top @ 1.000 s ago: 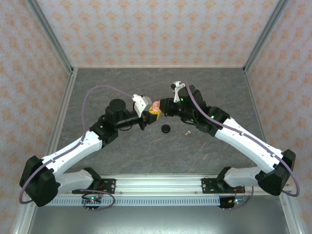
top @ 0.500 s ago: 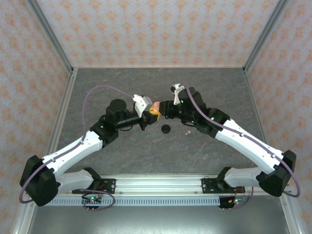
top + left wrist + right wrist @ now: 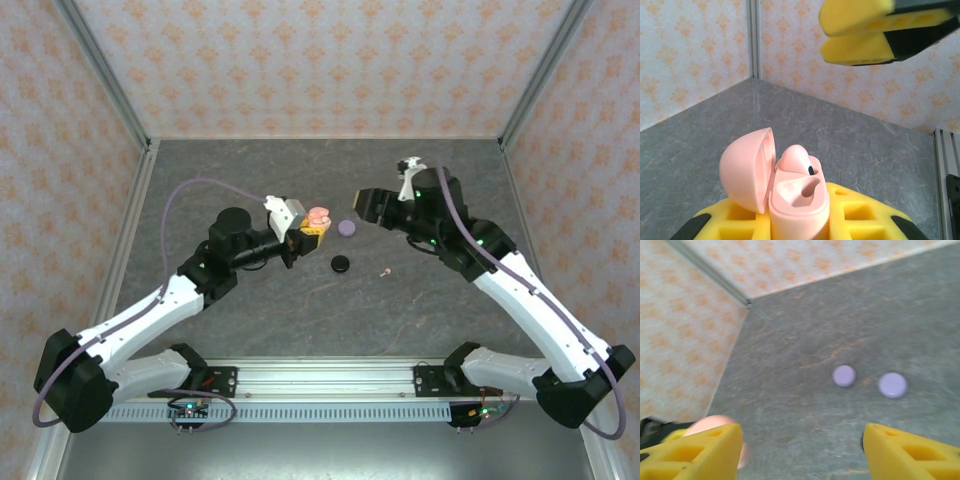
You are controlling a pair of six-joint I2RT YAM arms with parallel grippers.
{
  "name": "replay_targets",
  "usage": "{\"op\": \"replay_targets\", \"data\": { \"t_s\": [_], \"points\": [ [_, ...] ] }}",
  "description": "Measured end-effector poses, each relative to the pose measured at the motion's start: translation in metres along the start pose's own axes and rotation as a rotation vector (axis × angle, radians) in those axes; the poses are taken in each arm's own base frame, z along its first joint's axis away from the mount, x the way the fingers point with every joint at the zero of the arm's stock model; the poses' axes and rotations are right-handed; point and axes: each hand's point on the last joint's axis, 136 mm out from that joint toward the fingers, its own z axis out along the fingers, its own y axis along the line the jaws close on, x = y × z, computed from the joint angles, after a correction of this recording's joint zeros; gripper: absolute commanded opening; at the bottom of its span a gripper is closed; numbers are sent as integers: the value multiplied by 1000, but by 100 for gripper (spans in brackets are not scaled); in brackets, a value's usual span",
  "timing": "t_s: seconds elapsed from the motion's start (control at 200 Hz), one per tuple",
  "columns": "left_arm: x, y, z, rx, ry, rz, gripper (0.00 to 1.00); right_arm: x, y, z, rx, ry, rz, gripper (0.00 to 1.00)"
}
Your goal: Insert the wireless bluetooth earbuds into the charging case
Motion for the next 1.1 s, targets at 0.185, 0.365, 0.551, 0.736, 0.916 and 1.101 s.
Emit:
{"op": "replay_targets", "data": {
  "t_s": [0.185, 0.365, 0.551, 0.736, 0.916, 1.101],
  "points": [
    [-7, -2, -14, -24, -24, 30, 0, 42, -85, 19, 292, 164, 94, 59],
    [-12, -3, -25, -43, -34, 68, 0, 126, -152, 47, 516, 416, 134, 53],
    [-10, -5, -28, -45, -21, 76, 0, 170, -187, 62, 628, 529, 191, 47],
    [-7, -5, -29, -45, -14, 86, 0, 177, -193, 87, 619, 533, 216, 44],
    [-5, -5, -29, -45, -7, 85, 0, 181, -200, 102, 632, 547, 225, 41],
    [-4, -5, -29, -46, -6, 85, 0, 189, -209, 108, 659, 575, 231, 37]
  ]
}}
